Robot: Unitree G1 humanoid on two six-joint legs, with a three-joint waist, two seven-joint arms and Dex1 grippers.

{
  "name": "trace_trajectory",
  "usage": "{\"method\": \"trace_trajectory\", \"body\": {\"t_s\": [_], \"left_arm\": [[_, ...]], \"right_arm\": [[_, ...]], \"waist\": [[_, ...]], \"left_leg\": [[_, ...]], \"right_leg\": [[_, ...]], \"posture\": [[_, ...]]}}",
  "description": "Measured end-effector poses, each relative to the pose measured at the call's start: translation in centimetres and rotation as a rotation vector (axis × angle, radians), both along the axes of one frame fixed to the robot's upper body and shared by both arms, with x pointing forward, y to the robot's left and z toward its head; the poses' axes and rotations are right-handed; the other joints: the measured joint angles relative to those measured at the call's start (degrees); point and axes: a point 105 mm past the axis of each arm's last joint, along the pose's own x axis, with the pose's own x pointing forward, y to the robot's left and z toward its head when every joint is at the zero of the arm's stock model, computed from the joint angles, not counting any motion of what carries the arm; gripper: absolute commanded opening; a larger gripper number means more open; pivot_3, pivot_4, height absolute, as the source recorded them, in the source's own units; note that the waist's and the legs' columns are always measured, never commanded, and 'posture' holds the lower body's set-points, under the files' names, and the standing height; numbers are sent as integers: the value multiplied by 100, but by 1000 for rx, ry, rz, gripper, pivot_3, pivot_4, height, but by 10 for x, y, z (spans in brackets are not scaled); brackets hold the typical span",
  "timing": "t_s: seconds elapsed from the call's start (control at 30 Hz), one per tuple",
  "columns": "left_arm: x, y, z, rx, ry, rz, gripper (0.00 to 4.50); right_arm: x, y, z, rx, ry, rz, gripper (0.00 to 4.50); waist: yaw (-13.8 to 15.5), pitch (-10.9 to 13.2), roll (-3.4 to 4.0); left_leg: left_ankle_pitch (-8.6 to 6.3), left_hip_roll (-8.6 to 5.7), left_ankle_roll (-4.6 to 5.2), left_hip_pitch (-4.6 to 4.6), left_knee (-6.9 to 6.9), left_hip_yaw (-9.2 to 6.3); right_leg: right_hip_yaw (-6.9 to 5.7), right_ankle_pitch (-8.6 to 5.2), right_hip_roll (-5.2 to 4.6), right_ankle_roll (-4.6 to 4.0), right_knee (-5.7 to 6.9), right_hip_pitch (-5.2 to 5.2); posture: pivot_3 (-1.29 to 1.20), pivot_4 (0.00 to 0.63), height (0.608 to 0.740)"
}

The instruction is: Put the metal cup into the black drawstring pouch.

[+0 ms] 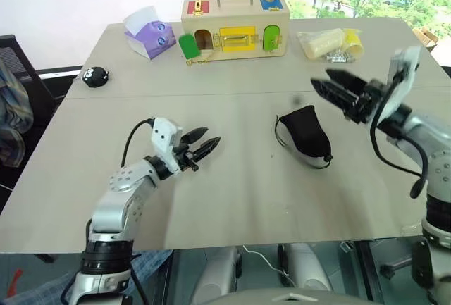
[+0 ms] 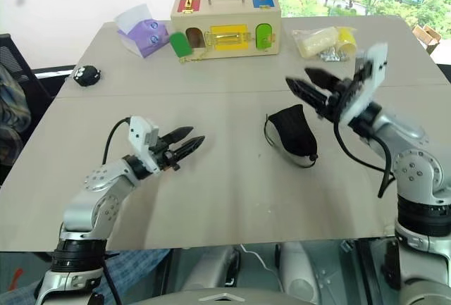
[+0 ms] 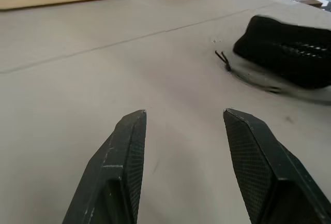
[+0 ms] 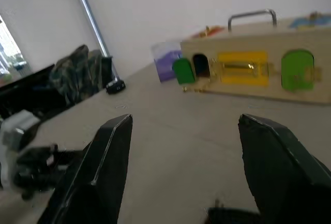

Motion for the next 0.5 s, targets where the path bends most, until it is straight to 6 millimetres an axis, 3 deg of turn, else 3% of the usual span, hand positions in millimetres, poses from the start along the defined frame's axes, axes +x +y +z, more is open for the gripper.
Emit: {"method": "trace_trajectory", "body": {"t_s": [0.07,0.13,0.33,0.5], "left_arm": [[-7,8,-10,14,35,22,2449],[-10,13,-14,31,45,48,2449],[-25,11,-14,47,31,59,2449],[-41,8,-25,65,65,50,2449]], "right_arm": [[-9,-24,-52,-57,110,-36,3284],[-27,-38,-88,-159,183,-8,3284],[-52,-67,-114,-295,130,53,3284],[-62,-92,-136,-401,127,40,3284]], "waist": [[59,8,13],[77,14,27],[67,15,28],[71,15,28]], "left_leg": [[1,-1,-2,-2,0,11],[1,-2,-2,-3,2,20],[-13,8,20,81,-18,21],[-16,6,25,87,-14,24]], "right_leg": [[8,1,-1,1,-4,-3],[17,1,-3,1,-4,-5],[15,1,2,-1,-29,77],[17,1,1,-1,-33,90]], "posture": [[0,150,710],[0,150,710],[0,150,710],[0,150,710]]}}
